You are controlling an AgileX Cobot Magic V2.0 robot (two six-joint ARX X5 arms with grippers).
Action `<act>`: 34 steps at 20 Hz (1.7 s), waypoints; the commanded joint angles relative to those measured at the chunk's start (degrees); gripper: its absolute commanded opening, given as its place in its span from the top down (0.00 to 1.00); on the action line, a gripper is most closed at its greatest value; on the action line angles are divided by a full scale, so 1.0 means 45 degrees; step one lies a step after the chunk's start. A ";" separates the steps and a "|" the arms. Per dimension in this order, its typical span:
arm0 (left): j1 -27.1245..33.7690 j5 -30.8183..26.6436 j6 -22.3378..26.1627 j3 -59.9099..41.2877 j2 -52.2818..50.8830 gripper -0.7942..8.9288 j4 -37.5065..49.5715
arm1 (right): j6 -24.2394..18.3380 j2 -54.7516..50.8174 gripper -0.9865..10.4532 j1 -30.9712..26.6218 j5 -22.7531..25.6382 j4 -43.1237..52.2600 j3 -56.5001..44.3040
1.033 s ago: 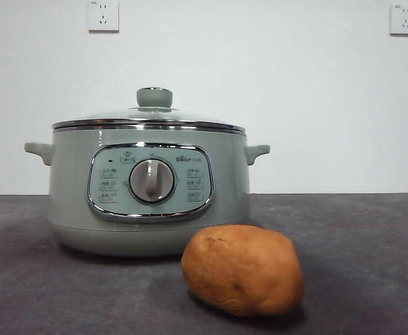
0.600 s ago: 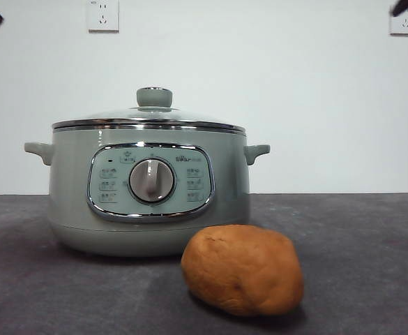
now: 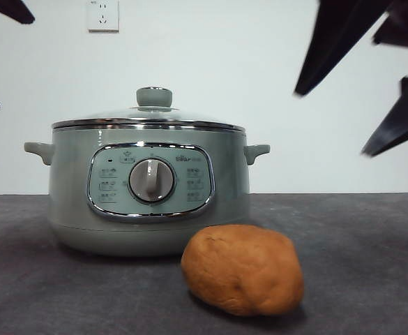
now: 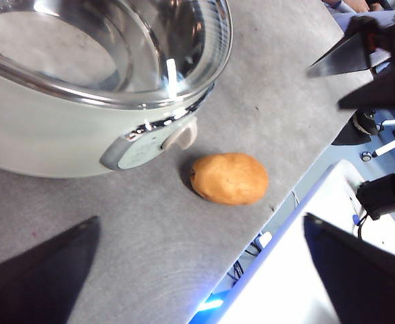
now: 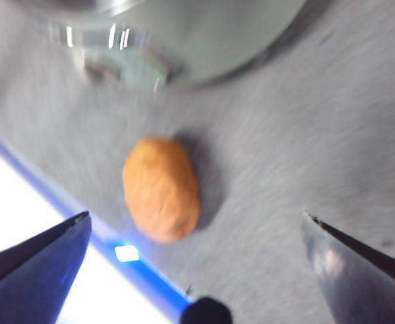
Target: Pick up the potato,open the lid,put the potato in the pot,close the lid
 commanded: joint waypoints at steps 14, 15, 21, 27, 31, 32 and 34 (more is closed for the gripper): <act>-0.0151 0.0058 0.0131 0.0019 0.0024 0.27 -0.0102 | 0.0340 0.4789 0.23 0.5537 0.4745 0.3162 0.0044; -0.0151 0.0058 0.0126 0.0019 0.0024 0.27 -0.0112 | 0.0340 0.5003 0.24 0.5586 0.4901 0.3167 0.0044; -0.0311 -0.0500 -0.1035 0.0384 0.0403 0.28 0.0699 | 0.0170 0.5557 0.92 0.5600 0.4838 0.3162 0.0044; -0.1749 -0.4138 -0.0646 0.3478 0.2735 0.28 0.0699 | 0.0316 0.4949 0.92 0.5561 0.5314 0.1171 0.0981; -0.3055 -0.5809 -0.0379 0.5911 0.5309 0.28 0.0704 | 0.0296 0.4609 0.92 0.5561 0.5901 -0.1695 0.2603; -0.3366 -0.6363 -0.0316 0.6470 0.5965 0.28 0.0724 | 0.0301 0.4590 0.92 0.5561 0.5901 -0.2438 0.3041; -0.3944 -0.7388 -0.0233 0.7446 0.7189 0.28 0.0933 | 0.0296 0.4517 0.92 0.5561 0.5906 -0.3619 0.3740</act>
